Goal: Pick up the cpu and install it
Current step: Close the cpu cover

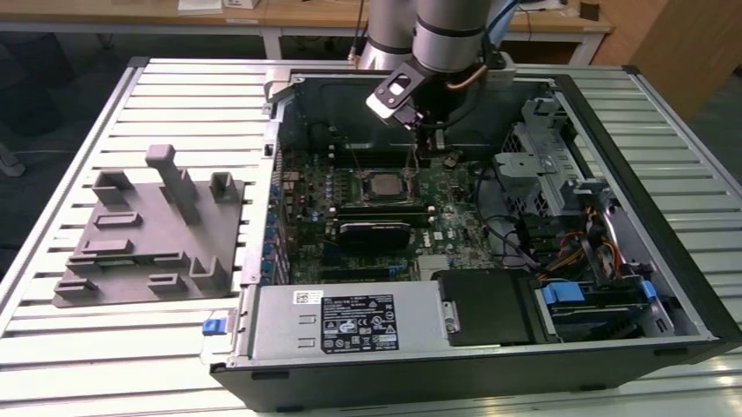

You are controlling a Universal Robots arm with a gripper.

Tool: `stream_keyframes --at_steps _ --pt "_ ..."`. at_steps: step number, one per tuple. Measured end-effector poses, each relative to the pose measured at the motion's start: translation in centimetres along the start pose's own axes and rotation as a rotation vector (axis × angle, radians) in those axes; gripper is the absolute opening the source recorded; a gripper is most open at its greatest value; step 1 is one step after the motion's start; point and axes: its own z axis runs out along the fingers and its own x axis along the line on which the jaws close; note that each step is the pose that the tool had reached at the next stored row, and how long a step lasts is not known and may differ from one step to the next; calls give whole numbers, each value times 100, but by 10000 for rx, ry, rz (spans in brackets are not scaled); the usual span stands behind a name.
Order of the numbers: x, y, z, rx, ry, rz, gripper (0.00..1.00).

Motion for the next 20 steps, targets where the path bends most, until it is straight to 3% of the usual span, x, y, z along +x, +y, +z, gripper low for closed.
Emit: stream_keyframes --at_steps 20 --pt "3 -127 11 0 0 0 11"
